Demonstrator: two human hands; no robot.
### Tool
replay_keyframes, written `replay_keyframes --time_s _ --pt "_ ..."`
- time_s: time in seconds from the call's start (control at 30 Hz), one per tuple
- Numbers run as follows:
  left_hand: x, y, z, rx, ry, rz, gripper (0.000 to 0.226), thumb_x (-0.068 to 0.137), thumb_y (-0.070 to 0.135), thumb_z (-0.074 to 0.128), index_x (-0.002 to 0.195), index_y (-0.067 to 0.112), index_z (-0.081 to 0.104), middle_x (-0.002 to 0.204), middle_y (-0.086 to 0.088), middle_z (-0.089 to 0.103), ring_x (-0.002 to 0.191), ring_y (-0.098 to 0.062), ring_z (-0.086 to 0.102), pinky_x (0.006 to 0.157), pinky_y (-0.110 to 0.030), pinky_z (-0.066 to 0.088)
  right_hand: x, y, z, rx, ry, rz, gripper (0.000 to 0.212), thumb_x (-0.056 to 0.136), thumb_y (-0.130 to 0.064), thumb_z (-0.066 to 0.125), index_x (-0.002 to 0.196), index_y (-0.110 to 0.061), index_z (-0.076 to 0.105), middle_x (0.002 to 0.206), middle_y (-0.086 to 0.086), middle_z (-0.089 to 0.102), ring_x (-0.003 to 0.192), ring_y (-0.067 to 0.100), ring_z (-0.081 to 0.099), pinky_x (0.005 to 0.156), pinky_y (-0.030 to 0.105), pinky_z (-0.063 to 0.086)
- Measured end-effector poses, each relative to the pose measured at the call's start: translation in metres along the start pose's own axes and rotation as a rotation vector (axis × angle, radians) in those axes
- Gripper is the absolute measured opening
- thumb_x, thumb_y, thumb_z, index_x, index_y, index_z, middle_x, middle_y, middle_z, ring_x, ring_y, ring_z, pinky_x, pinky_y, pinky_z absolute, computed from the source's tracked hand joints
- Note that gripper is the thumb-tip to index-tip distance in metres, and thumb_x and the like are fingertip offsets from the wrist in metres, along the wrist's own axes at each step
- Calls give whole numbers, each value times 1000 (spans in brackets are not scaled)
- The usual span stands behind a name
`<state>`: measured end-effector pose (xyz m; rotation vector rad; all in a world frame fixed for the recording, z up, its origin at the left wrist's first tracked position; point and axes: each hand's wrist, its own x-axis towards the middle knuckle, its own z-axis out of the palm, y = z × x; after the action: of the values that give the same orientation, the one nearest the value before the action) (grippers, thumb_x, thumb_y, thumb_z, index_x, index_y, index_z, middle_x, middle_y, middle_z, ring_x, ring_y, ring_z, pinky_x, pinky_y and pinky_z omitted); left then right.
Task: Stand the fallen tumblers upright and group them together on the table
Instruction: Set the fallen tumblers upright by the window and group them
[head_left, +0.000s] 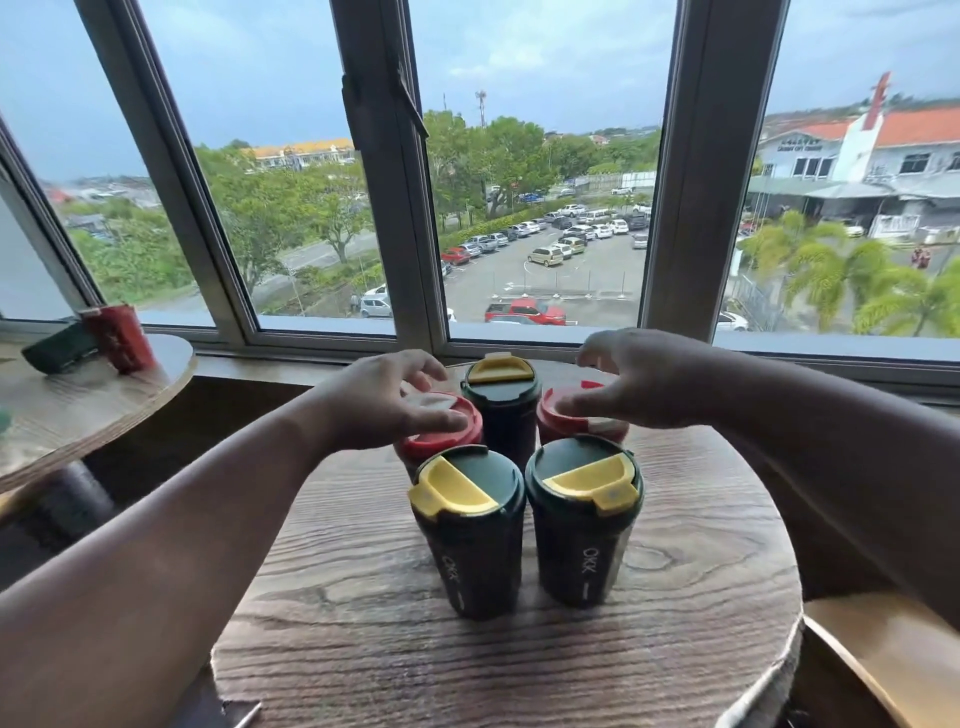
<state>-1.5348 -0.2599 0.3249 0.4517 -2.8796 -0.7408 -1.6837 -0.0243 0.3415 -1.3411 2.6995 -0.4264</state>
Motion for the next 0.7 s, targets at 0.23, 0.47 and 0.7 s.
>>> replay_keyframes --time_s 0.23,0.47,0.7 --pt "13 10 17 -15 -75 -152 58 66 54 86 114 33 62 108 4 62 92 -14 60 67 -29 56 20 -12 11 -14 -124 229 82 65 -75 68 109 -5 63 88 9 67 73 25 69 46 23 46" --pt "11 14 18 226 46 -206 69 63 73 76 112 28 58 100 5 61 89 -15 59 70 -30 51 29 -7 13 74 -178 151 70 75 -48 76 130 -12 54 119 9 61 100 23 61 84 33 55" --pt "7 5 16 280 63 -135 64 76 75 61 120 28 60 115 3 68 96 -18 61 80 -32 49 25 16 12 464 -310 102 68 76 -7 74 136 -27 48 120 6 53 94 18 61 75 25 53"
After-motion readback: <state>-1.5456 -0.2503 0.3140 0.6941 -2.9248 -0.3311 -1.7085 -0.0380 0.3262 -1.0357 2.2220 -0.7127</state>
